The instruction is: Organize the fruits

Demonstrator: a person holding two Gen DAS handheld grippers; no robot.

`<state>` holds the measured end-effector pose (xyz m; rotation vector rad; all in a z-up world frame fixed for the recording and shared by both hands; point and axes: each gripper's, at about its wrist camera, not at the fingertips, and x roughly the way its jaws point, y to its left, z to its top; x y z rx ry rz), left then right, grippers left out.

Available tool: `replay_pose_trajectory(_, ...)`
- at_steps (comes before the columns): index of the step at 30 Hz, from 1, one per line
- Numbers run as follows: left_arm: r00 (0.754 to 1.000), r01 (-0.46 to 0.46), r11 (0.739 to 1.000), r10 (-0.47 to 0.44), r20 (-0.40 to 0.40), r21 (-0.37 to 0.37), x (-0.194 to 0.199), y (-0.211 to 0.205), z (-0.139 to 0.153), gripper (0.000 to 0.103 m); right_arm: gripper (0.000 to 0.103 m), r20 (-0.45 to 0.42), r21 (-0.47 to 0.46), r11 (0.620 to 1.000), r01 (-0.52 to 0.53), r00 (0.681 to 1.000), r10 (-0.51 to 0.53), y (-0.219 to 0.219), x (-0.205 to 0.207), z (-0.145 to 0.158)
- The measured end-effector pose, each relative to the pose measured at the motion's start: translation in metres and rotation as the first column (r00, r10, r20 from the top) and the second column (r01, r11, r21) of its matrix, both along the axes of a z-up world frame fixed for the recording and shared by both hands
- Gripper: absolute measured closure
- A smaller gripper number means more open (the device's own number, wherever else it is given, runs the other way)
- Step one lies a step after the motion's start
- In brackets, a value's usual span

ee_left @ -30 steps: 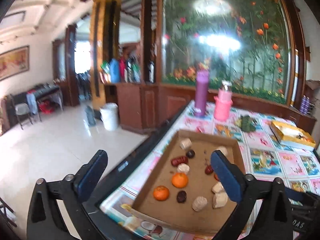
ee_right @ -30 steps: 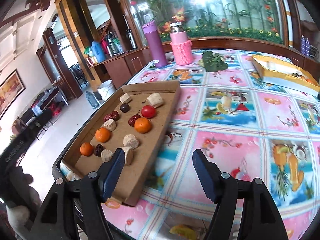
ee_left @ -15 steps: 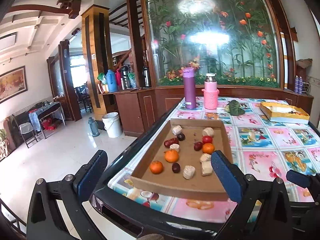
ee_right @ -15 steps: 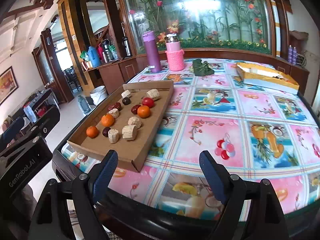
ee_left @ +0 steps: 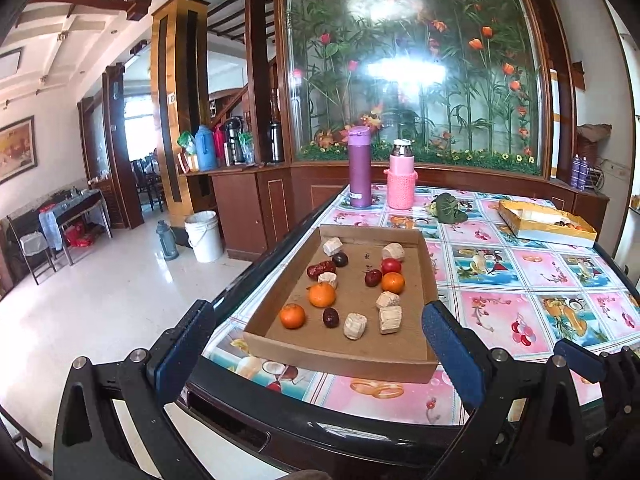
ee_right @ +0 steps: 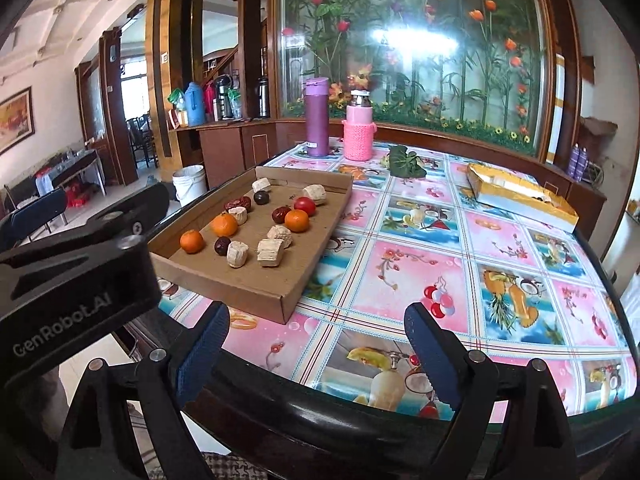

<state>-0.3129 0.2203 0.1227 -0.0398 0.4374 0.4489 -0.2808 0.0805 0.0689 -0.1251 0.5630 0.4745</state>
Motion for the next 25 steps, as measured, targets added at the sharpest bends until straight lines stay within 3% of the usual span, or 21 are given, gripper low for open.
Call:
replay_pose_trajectory(11,0.999,-0.021,0.999,0.020,-0.034,-0.025,0.004,0.006,-0.007,0.000,0.010,0.017,-0.021,1.000,-0.010,1.000,0.010,0.004,-0.008,-0.001)
replay_pose_trajectory(25,0.996,-0.032,0.997,0.025,-0.090,-0.072,0.013,0.014,-0.020,0.000,0.010,-0.023,-0.017,1.000,-0.002,1.000,0.002,0.003,-0.003,-0.007)
